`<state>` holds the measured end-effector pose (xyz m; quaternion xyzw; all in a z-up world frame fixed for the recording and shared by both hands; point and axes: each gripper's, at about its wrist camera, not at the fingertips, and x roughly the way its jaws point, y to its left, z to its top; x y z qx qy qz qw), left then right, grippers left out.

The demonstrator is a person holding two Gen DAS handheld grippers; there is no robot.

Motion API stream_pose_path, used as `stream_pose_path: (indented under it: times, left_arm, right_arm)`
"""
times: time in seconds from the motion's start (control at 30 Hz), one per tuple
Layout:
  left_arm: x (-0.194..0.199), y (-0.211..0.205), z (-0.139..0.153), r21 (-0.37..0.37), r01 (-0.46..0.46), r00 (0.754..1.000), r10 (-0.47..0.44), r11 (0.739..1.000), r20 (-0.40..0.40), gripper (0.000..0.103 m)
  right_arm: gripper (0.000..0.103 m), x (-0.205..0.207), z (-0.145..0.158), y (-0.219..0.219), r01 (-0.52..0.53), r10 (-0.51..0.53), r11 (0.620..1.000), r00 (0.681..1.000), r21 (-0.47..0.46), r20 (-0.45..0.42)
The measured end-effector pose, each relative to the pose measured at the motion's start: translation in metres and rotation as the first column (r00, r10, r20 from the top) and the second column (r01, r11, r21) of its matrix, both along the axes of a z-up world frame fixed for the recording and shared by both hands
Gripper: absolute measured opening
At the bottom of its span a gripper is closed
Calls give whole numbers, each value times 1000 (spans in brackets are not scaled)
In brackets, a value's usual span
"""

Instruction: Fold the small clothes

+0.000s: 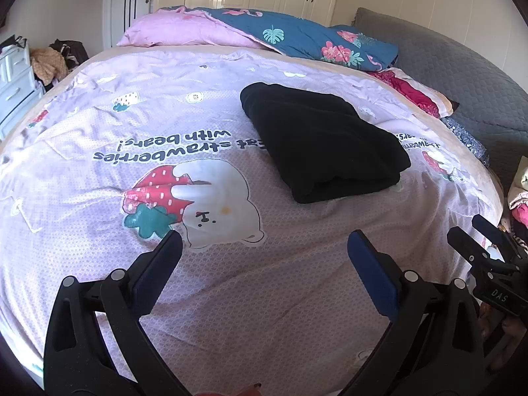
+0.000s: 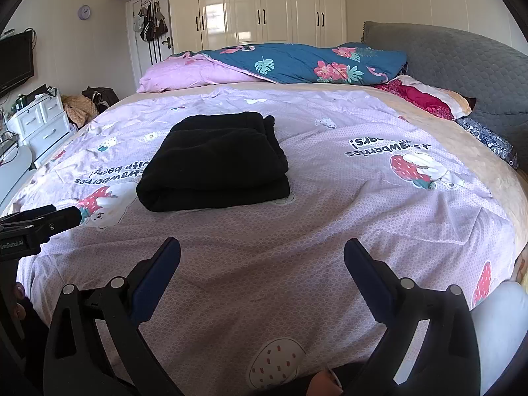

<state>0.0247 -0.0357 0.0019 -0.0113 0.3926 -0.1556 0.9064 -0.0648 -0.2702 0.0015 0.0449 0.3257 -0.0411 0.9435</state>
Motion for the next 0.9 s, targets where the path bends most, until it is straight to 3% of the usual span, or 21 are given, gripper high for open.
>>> stream_pose_path:
  times: [0.67, 0.83, 0.9]
  left_arm:
    - [2, 0, -7, -20, 24, 999, -25, 1000, -47, 94]
    - [5, 27, -15, -40, -23, 996, 19, 999, -83, 94]
    - [13, 54, -16, -40, -87, 993, 83, 995, -89, 94]
  right_arm:
    - [99, -4, 0, -10, 36, -36, 999, 999, 8, -7]
    - [99, -30, 1, -56, 229, -229, 973, 973, 27, 2]
    - [99, -50, -1, -97, 373, -373, 927, 928, 34, 2]
